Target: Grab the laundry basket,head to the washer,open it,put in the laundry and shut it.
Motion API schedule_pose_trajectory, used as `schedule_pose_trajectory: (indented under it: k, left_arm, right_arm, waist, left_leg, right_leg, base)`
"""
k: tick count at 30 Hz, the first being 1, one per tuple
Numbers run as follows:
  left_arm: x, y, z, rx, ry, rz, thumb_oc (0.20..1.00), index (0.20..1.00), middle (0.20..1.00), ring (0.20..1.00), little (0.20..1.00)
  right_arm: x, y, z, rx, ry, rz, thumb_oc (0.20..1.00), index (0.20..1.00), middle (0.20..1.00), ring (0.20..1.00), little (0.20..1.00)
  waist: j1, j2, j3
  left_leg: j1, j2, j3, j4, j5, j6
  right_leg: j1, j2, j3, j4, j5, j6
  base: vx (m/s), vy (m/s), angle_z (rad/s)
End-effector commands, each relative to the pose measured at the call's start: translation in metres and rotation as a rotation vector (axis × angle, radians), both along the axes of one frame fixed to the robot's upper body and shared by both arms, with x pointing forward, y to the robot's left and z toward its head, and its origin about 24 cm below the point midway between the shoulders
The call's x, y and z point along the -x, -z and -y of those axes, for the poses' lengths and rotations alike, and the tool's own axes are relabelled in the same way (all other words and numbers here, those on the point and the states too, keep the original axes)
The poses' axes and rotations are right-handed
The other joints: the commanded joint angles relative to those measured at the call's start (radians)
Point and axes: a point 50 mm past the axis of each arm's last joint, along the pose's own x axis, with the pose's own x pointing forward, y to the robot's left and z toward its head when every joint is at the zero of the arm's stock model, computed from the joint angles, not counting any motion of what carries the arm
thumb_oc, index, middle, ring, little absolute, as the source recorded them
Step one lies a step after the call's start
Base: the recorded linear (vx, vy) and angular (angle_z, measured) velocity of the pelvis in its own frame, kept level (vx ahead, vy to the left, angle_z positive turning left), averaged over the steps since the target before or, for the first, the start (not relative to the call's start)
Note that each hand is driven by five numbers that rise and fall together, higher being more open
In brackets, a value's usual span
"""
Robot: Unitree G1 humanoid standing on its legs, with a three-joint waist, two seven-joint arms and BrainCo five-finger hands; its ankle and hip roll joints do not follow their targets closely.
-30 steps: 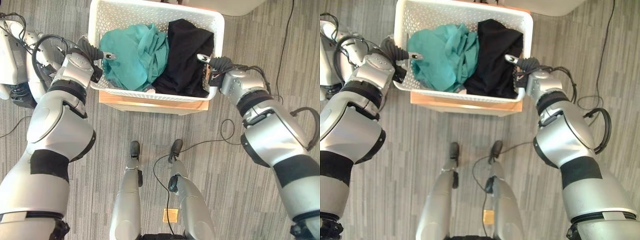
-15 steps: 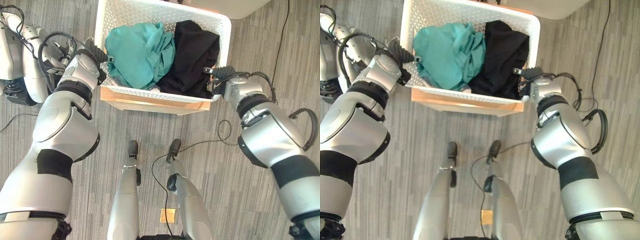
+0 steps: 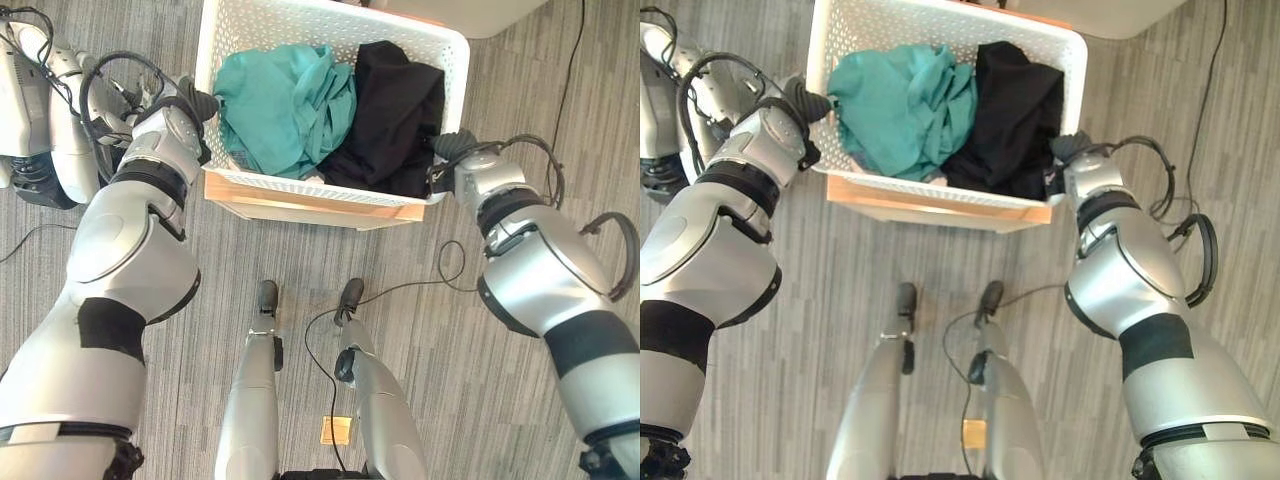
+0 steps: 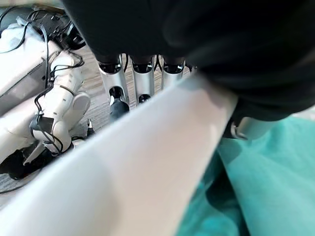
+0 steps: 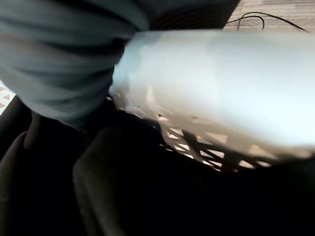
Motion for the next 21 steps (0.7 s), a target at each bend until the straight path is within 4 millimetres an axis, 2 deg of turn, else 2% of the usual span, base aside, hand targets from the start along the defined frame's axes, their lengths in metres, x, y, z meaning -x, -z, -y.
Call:
schedule_pose_trajectory:
  k: [1,6,7,12,13,14,15,17,20,21]
  left_arm:
    - [-0.004,-0.007,0.042,-0.174,0.114,0.023,0.200,0.200,0.200,0.200,0.200]
    - [-0.006,0.018,0.044,-0.190,0.148,-0.022,0.200,0.200,0.200,0.200,0.200]
    - [-0.006,0.024,0.044,-0.191,0.156,-0.029,0.200,0.200,0.200,0.200,0.200]
    - [-0.006,0.053,0.046,-0.173,0.215,-0.078,0.200,0.200,0.200,0.200,0.200]
    - [-0.004,0.066,0.047,-0.150,0.238,-0.096,0.200,0.200,0.200,0.200,0.200]
    - [-0.004,0.066,0.047,-0.150,0.238,-0.096,0.200,0.200,0.200,0.200,0.200]
    - [-0.002,0.070,0.047,-0.135,0.279,-0.086,0.200,0.200,0.200,0.200,0.200]
    - [0.000,0.072,0.047,-0.125,0.307,-0.079,0.200,0.200,0.200,0.200,0.200]
    - [0.018,0.083,0.053,-0.094,0.477,-0.094,0.200,0.200,0.200,0.200,0.200]
    - [0.018,0.083,0.053,-0.095,0.477,-0.095,0.200,0.200,0.200,0.200,0.200]
  right_arm:
    - [-0.003,-0.006,-0.027,-0.015,-0.100,0.032,0.200,0.200,0.200,0.200,0.200]
    - [-0.002,0.009,-0.020,-0.017,-0.102,0.007,0.200,0.200,0.200,0.200,0.200]
    - [-0.002,0.012,-0.019,-0.018,-0.105,0.005,0.200,0.200,0.200,0.200,0.200]
    - [0.001,0.027,-0.006,-0.022,-0.114,-0.016,0.200,0.200,0.200,0.200,0.200]
    - [0.002,0.033,0.000,-0.021,-0.121,-0.023,0.200,0.200,0.200,0.200,0.200]
    - [0.002,0.033,0.000,-0.021,-0.121,-0.023,0.200,0.200,0.200,0.200,0.200]
    - [0.006,0.041,0.007,-0.011,-0.143,-0.024,0.200,0.200,0.200,0.200,0.200]
    - [0.008,0.045,0.011,-0.009,-0.157,-0.018,0.200,0.200,0.200,0.200,0.200]
    - [0.024,0.057,0.027,0.002,-0.238,0.001,0.200,0.200,0.200,0.200,0.200]
    - [0.024,0.057,0.027,0.002,-0.238,0.000,0.200,0.200,0.200,0.200,0.200]
  waist:
    - [0.017,0.063,0.039]
    - [0.015,0.068,0.009]
    - [0.010,0.066,0.001]
    - [0.009,0.072,-0.056]
    - [0.000,0.071,-0.075]
    - [-0.001,0.070,-0.077]
    - [-0.010,0.073,-0.099]
    - [-0.015,0.076,-0.112]
    - [-0.034,0.084,-0.163]
    - [-0.034,0.082,-0.165]
  left_leg:
    - [0.184,0.020,-0.022,-0.263,0.077,-0.031]
    - [0.223,0.015,-0.021,-0.268,0.062,-0.027]
    - [0.219,0.006,-0.017,-0.266,0.078,-0.018]
    - [0.302,0.006,-0.009,-0.272,0.046,-0.013]
    - [0.342,0.007,-0.005,-0.270,0.030,-0.009]
    - [0.340,0.006,-0.006,-0.272,0.032,-0.008]
    - [0.388,0.010,0.002,-0.266,0.011,-0.005]
    - [0.411,0.010,0.006,-0.260,-0.003,-0.002]
    - [0.502,0.005,0.023,-0.231,-0.056,0.019]
    - [0.501,0.003,0.023,-0.233,-0.053,0.019]
  right_leg:
    - [0.149,-0.029,-0.003,-0.028,-0.078,0.137]
    - [0.181,-0.033,0.000,-0.027,-0.088,0.139]
    - [0.178,-0.044,-0.006,-0.025,-0.078,0.132]
    - [0.253,-0.054,-0.004,-0.012,-0.105,0.136]
    - [0.285,-0.058,-0.003,0.004,-0.120,0.137]
    - [0.283,-0.060,-0.004,0.003,-0.118,0.137]
    - [0.316,-0.063,0.003,0.027,-0.139,0.138]
    - [0.332,-0.065,0.008,0.042,-0.151,0.138]
    - [0.399,-0.067,0.031,0.072,-0.181,0.137]
    - [0.398,-0.068,0.032,0.070,-0.179,0.137]
  base:
    - [0.00,0.000,0.00]
    - [0.01,0.007,0.00]
    - [0.00,0.000,0.00]
    - [0.07,0.003,-0.03]
    - [0.10,0.018,0.01]
    - [0.13,0.043,0.12]
    - [0.06,0.033,0.13]
    - [0.11,0.065,-0.03]
    - [0.12,0.075,-0.17]
    - [0.09,0.047,-0.41]
